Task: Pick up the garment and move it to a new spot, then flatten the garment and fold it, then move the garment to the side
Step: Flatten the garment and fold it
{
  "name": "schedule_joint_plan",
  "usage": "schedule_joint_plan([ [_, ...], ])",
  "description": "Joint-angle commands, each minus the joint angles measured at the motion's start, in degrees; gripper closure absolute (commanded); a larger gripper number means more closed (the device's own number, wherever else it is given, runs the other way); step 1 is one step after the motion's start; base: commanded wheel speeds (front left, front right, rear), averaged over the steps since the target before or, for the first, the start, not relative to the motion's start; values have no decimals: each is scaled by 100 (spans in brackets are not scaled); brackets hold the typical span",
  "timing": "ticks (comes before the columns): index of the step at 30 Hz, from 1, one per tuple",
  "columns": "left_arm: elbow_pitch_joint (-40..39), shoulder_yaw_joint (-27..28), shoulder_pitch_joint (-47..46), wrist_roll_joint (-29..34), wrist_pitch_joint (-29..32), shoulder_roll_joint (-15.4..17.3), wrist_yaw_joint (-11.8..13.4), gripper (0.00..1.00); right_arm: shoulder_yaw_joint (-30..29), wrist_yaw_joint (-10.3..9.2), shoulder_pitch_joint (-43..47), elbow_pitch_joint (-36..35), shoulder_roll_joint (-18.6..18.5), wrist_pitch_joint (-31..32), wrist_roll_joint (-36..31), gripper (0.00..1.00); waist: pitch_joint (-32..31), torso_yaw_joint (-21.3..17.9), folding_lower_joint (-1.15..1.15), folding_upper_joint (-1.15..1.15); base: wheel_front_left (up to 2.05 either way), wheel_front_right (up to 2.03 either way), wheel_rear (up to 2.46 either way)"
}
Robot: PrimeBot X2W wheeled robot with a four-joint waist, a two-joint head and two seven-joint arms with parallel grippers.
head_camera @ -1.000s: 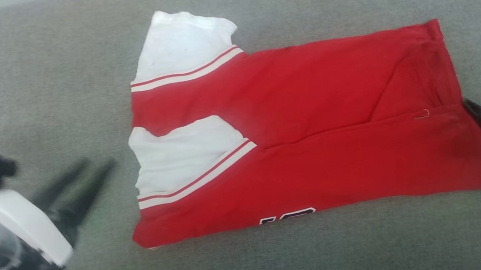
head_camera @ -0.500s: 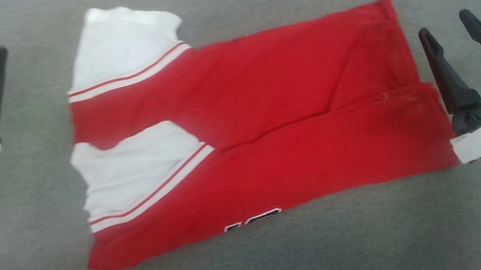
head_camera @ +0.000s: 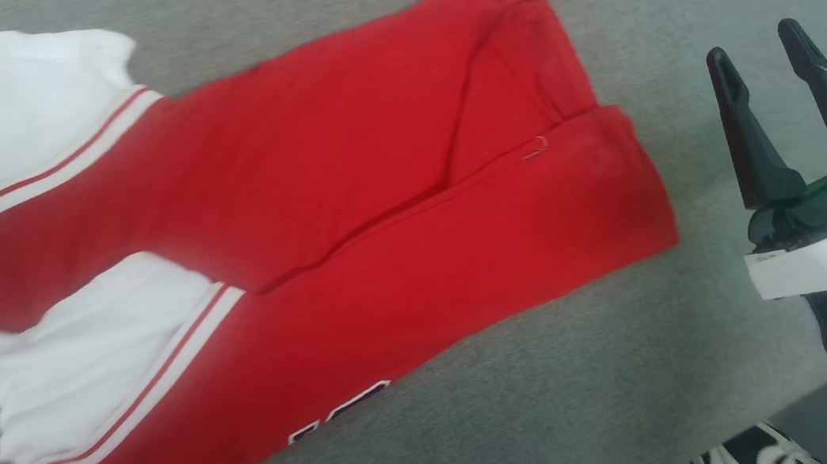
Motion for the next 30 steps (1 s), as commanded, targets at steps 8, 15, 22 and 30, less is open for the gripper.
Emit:
schedule_joint_plan([
  [8,385,-145,-216,-683,2126,23,2,0,5,0,107,-58,84,-30,44,0,301,-370,0,0,0,0,0],
  [15,119,-150,-345,-791,2391,-253,-131,95,56,0,-142,-4,-94,210,166,0,443,-195,0,0,0,0,0],
  [22,-68,-147,-463,-714,2212,-449,-179,100,538,0,-1030,304,-476,1238,316,0,576,57,0,0,0,0,0],
  [30,-496,-238,-583,-678,2075,-680,-194,100,1009,0,-2846,1428,-960,3071,865,0,747,496,0,0,0,0,0],
])
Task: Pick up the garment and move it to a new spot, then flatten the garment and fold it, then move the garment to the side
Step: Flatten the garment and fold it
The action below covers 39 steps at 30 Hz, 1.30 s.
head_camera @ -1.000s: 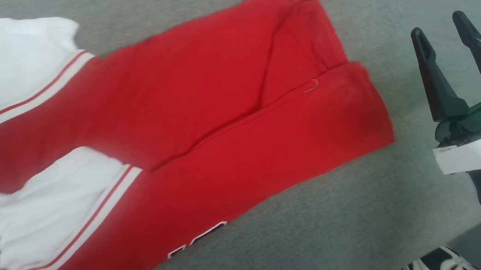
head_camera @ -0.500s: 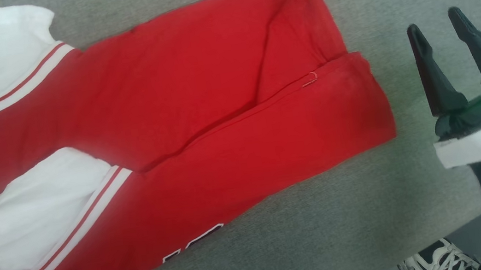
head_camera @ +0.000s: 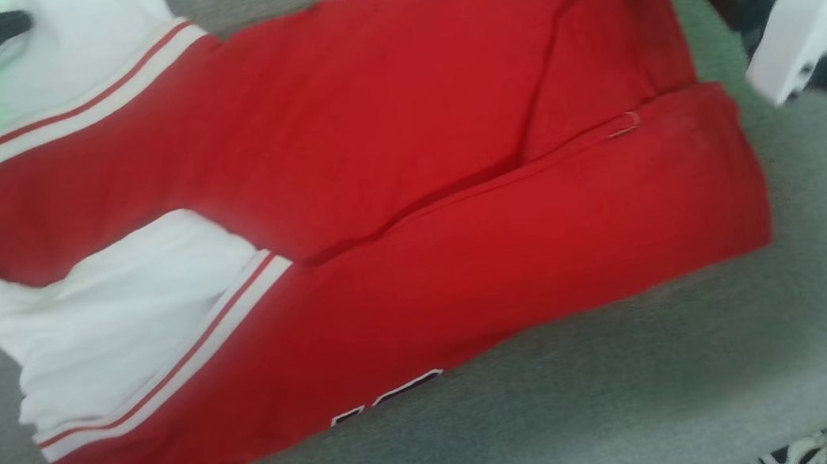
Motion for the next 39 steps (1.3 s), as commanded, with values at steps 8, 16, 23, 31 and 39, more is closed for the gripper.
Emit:
schedule_joint_plan([
  [8,-423,-306,153,69,-27,-213,-15,100,254,0,-964,1160,-28,1637,88,0,220,404,0,0,0,0,0],
  [16,-636,-387,150,98,-306,-291,-16,100,474,11,-914,1412,105,2476,258,79,245,536,0,0,0,0,0],
  [23,-786,-234,156,49,-1162,-374,-16,100,273,0,-840,1196,-143,1952,397,100,-156,716,0,0,0,0,0],
  [31,-1665,-134,850,-320,-2137,-218,-17,100,32,0,-104,687,-565,1571,804,100,-1150,1099,0,0,0,0,0],
  [39,-3116,-217,2104,-442,-3098,567,-17,100,-411,1,1391,-222,-1088,1663,1139,100,-1726,1403,0,0,0,0,0],
])
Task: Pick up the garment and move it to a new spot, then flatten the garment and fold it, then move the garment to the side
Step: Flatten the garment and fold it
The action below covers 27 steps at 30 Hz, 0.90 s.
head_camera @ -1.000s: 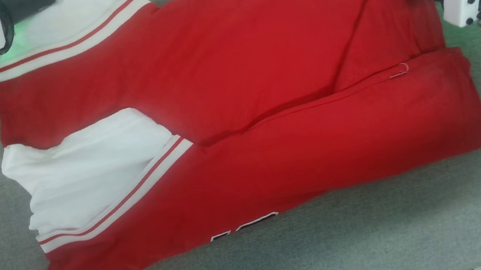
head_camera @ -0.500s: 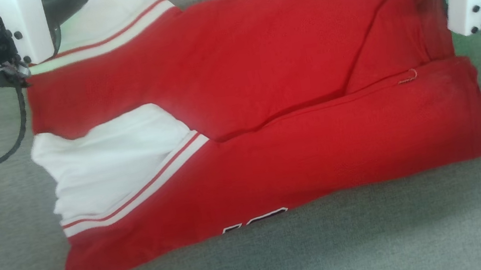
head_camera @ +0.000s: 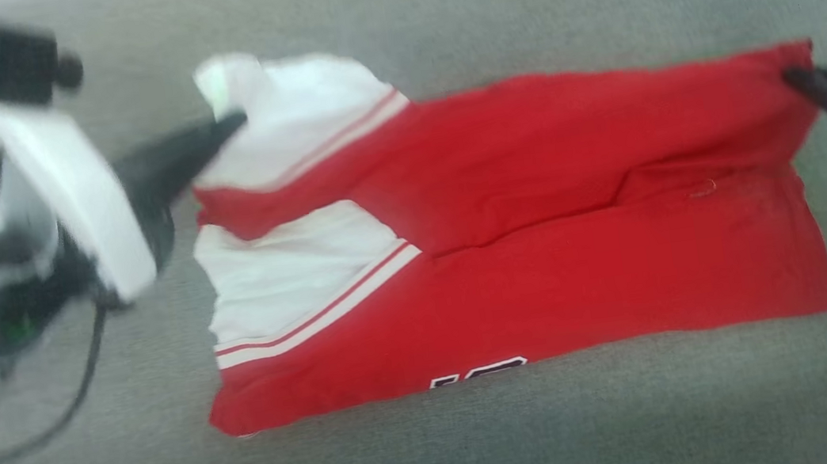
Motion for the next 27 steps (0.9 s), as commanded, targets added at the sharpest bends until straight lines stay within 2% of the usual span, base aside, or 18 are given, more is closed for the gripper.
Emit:
schedule_joint_plan([
  [1,-395,-32,449,-59,-320,251,-10,100,-161,1,447,-250,-76,0,88,100,-269,230,0,0,0,0,0],
  [3,-596,-66,661,-42,-481,365,-10,100,-266,1,679,-361,-116,-6,105,100,-303,261,0,0,0,0,0],
  [8,-1330,-245,1716,-43,-1371,857,-10,100,-782,0,1705,-864,-97,26,192,100,-354,333,0,0,0,0,0],
  [13,-1596,-541,2494,79,-1988,1029,-10,100,-1196,1,2443,-1207,100,-47,190,100,-225,352,0,0,0,0,0],
  [20,-1029,-910,2775,342,-2280,665,-10,100,-1278,1,2646,-1062,475,-176,47,100,75,315,0,0,0,0,0],
  [27,-225,-1148,2532,540,-2360,190,-3,100,-932,-1,2330,-500,555,-397,-202,100,270,259,0,0,0,0,0],
])
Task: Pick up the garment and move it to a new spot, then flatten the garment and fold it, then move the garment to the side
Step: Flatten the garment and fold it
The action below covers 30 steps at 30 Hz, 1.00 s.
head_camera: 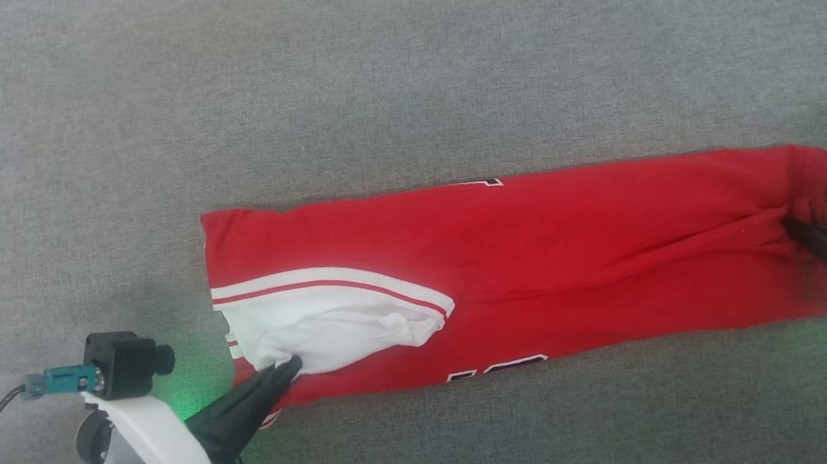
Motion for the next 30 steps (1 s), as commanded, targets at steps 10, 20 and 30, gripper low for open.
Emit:
schedule_joint_plan([
  [10,326,242,159,23,-643,-357,7,0,-47,-4,95,10,-204,-284,211,0,-272,168,0,0,0,0,0],
  [20,656,2092,1347,870,-682,-1320,7,0,-904,-1,494,243,-164,216,383,0,-539,791,0,0,0,0,0],
  [30,1162,3582,2018,2529,-683,-2426,7,0,-1445,-1,837,787,220,1054,73,0,-700,1370,0,0,0,0,0],
])
